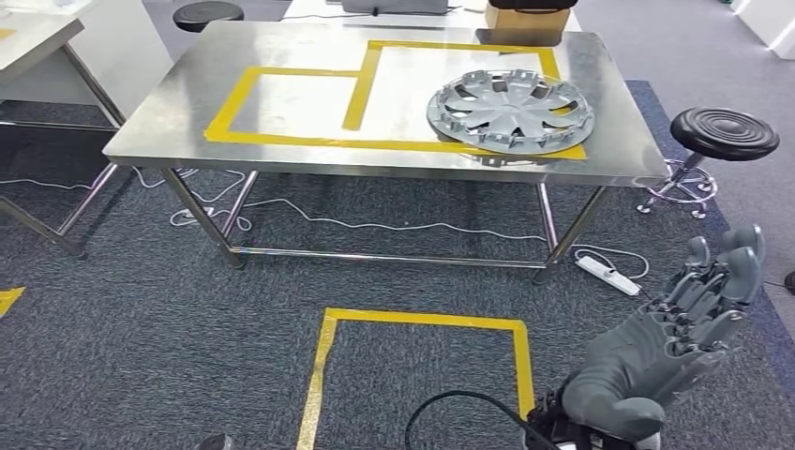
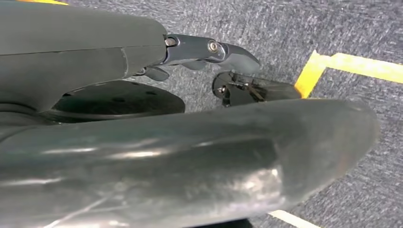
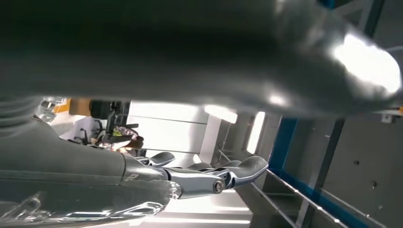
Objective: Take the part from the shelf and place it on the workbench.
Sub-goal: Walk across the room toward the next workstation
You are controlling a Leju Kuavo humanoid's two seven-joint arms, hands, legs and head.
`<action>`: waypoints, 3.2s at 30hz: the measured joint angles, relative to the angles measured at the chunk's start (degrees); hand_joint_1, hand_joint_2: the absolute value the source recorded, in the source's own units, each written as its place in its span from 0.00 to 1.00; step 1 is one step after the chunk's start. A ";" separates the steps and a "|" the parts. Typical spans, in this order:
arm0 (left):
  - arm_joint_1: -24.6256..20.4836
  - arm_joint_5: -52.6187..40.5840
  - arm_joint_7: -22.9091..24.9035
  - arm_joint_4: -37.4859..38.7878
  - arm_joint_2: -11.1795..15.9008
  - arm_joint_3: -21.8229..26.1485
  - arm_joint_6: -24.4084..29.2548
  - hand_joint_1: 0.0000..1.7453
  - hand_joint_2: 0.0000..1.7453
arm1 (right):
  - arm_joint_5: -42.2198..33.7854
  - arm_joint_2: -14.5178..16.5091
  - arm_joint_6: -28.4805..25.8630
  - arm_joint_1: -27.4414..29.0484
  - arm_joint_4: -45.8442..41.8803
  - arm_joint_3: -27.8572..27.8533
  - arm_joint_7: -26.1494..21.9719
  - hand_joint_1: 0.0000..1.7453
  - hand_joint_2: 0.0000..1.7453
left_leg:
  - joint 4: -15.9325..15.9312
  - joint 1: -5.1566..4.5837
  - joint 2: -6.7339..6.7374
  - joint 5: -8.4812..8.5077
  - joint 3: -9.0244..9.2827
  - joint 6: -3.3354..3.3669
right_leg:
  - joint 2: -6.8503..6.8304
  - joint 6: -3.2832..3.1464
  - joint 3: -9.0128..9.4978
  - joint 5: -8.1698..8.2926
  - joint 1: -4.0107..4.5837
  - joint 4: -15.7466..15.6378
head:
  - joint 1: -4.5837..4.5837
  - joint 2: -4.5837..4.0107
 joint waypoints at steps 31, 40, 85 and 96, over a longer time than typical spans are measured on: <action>-0.02 0.27 -1.75 -0.04 -0.30 -0.67 -0.24 0.00 0.00 | -2.03 0.05 -1.03 0.93 -0.66 -0.42 0.74 0.00 0.00 | 1.03 0.04 -0.09 -0.80 -0.17 -0.10 | 0.04 -0.29 -0.50 -0.02 0.11 0.60 | 0.00 0.00; -0.08 0.12 -2.25 -0.08 -0.63 0.08 -0.33 0.00 0.00 | -15.85 3.68 15.59 2.51 14.71 -17.82 9.20 0.00 0.00 | 10.88 0.14 -0.04 -6.31 -5.18 -2.55 | -0.20 -2.38 1.22 1.56 -0.05 -4.35 | -0.67 0.00; -0.40 -6.09 -3.62 -0.37 -0.21 1.81 -2.21 0.00 0.00 | 10.63 1.34 21.87 -13.03 101.44 -79.31 15.94 0.00 0.00 | 0.96 0.30 0.03 -0.49 -0.64 0.11 | 0.18 0.45 -2.91 -2.50 -0.18 3.23 | -0.10 0.00; -0.46 -8.99 -2.23 -0.37 -0.22 1.91 -2.50 0.00 0.00 | 17.78 1.34 17.33 -12.90 102.58 -80.87 31.75 0.00 0.50 | 1.21 0.27 -3.06 -0.10 -1.12 -1.50 | 2.25 -0.37 1.51 0.52 -0.55 -3.36 | 0.12 0.00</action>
